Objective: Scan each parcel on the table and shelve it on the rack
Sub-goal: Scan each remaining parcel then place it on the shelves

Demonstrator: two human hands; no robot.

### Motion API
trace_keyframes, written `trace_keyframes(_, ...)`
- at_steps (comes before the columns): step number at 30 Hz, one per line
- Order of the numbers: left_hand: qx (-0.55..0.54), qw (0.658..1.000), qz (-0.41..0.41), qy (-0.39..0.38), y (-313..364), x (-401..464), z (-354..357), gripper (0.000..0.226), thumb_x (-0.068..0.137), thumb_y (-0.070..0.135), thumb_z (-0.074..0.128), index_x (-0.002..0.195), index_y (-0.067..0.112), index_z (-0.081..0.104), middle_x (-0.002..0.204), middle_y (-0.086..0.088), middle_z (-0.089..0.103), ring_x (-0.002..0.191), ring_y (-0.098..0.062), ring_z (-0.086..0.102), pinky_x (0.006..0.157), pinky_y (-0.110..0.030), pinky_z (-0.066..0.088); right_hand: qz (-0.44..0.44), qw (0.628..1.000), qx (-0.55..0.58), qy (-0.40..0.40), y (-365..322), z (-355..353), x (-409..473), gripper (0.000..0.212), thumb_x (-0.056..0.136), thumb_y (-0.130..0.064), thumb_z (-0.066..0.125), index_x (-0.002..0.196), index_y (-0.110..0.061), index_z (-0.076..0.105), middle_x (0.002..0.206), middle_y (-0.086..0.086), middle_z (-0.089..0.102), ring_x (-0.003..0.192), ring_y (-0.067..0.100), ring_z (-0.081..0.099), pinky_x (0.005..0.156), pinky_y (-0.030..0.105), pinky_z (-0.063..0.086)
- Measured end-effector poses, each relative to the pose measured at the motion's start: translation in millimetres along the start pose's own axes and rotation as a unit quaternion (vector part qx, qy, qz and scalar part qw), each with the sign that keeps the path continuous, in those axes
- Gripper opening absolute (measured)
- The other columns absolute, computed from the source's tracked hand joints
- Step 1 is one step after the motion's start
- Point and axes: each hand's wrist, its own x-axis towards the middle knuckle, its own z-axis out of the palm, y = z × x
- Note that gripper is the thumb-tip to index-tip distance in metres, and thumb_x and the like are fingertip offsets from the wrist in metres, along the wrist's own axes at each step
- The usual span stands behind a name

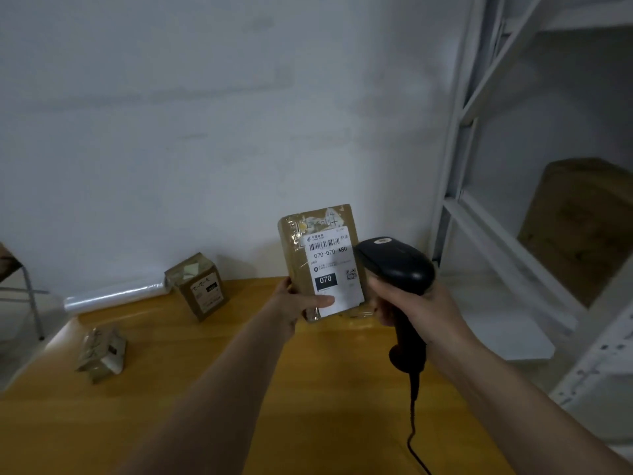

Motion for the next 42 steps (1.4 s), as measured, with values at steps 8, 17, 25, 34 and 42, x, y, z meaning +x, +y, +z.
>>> trace_keyframes(8,-0.018,0.996,0.088,0.006,9,-30,3,0.118,0.040,-0.002,0.089,0.144,0.012,0.036,0.132,-0.011,0.059,0.121,-0.035,0.054,0.100,-0.056,0.047,-0.019,0.999,-0.022,-0.019,-10,-21,-55,0.017,0.080,-0.026,0.075,0.085,-0.010,0.070,0.065,0.006,0.068,0.056,0.017,0.061,0.053,0.022,0.053)
trace_keyframes(17,0.006,0.995,0.092,0.021,19,-35,-7,0.117,0.051,-0.008,0.088,0.149,0.015,0.029,0.137,-0.009,0.055,0.127,-0.034,0.050,0.102,-0.055,0.045,-0.042,0.997,-0.060,-0.026,-27,-10,-68,0.018,0.081,-0.025,0.073,0.081,-0.008,0.068,0.062,0.003,0.064,0.052,0.014,0.059,0.051,0.019,0.051)
trace_keyframes(25,-0.009,0.995,0.099,0.024,19,-25,-28,0.110,0.051,-0.010,0.086,0.146,0.012,0.035,0.135,-0.012,0.057,0.126,-0.036,0.051,0.100,-0.057,0.046,-0.044,0.993,-0.105,-0.029,-24,3,-63,0.034,0.085,-0.027,0.069,0.080,0.006,0.063,0.061,0.007,0.059,0.056,0.021,0.055,0.057,0.028,0.048)
trace_keyframes(34,0.009,0.995,0.099,0.031,19,-19,-42,0.115,0.050,-0.008,0.087,0.148,0.014,0.030,0.138,-0.011,0.054,0.130,-0.035,0.047,0.105,-0.057,0.042,-0.058,0.990,-0.126,-0.033,-19,22,-56,0.031,0.085,-0.026,0.070,0.075,0.002,0.063,0.056,0.004,0.057,0.052,0.019,0.054,0.051,0.021,0.049)
trace_keyframes(42,0.029,0.994,0.100,0.015,12,-12,-44,0.114,0.052,-0.007,0.089,0.147,0.016,0.031,0.139,-0.010,0.052,0.131,-0.033,0.045,0.103,-0.057,0.043,-0.031,0.995,-0.096,-0.006,-13,32,-58,0.016,0.085,-0.024,0.073,0.079,-0.011,0.067,0.058,0.002,0.060,0.052,0.013,0.057,0.051,0.021,0.048)
